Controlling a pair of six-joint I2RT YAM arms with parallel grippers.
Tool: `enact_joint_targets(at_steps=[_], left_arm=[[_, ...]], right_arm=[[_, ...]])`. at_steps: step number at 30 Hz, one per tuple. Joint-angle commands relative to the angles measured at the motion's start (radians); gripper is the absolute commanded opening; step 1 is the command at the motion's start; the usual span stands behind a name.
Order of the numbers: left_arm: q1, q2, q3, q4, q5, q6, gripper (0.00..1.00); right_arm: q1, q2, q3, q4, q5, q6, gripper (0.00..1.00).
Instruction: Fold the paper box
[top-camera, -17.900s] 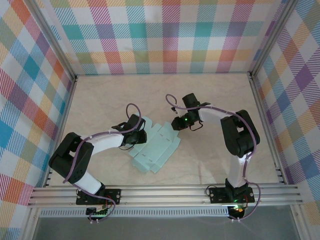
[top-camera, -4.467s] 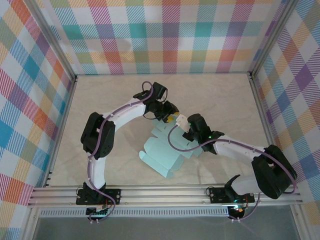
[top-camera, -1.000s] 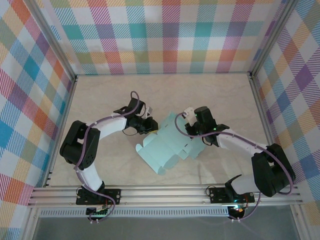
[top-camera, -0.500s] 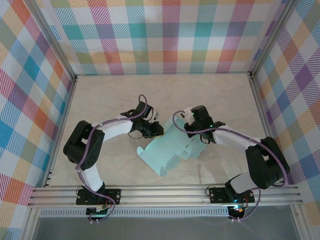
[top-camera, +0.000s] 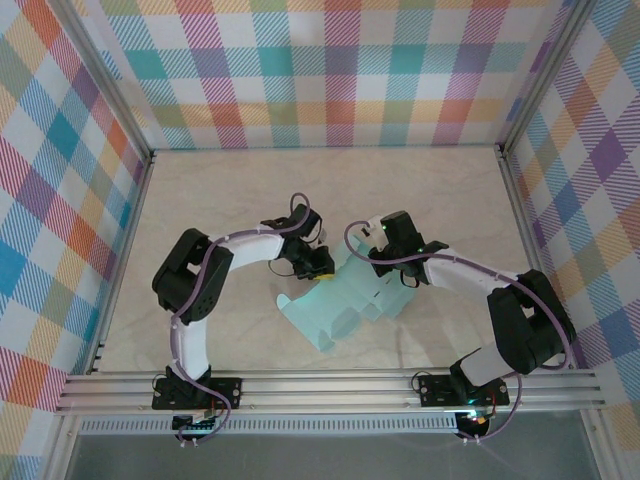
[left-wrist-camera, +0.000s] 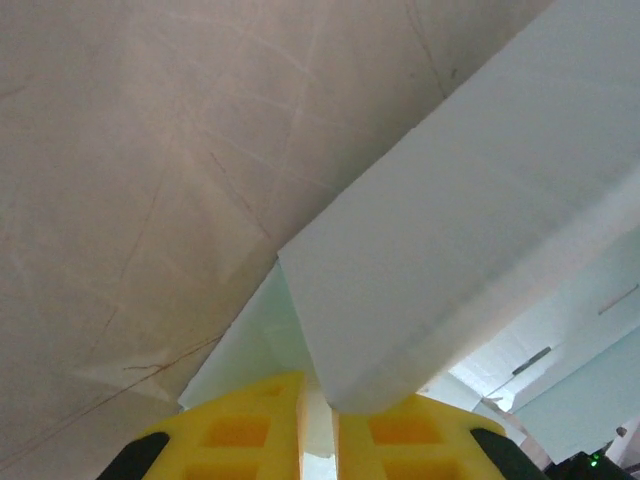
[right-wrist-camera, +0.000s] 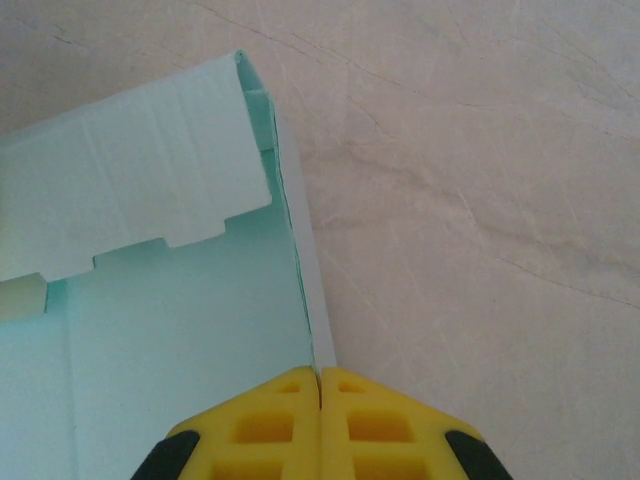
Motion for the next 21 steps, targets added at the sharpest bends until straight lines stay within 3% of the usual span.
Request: enact_joint_targets(at_steps=[1, 9, 14, 21], left_arm=[[-0.032, 0.053, 0.013, -0.067, -0.061, -0.021, 0.16], [-0.03, -0.047, 0.048, -0.159, -0.082, 0.002, 0.2], [-0.013, -0.176, 0.065, -0.177, -0.109, 0.02, 0.32], [0.025, -0.355, 0.0, -0.163, -0.3, 0.03, 0.52]], right_arm=[[0.003, -0.002, 0.041, 0.029, -0.022, 0.032, 0.0], [0.003, -0.013, 0.04, 0.019, 0.021, 0.067, 0.0], [0.002, -0.013, 0.04, 0.007, 0.047, 0.066, 0.0], [0.0, -0.016, 0.028, 0.005, 0.091, 0.062, 0.0]])
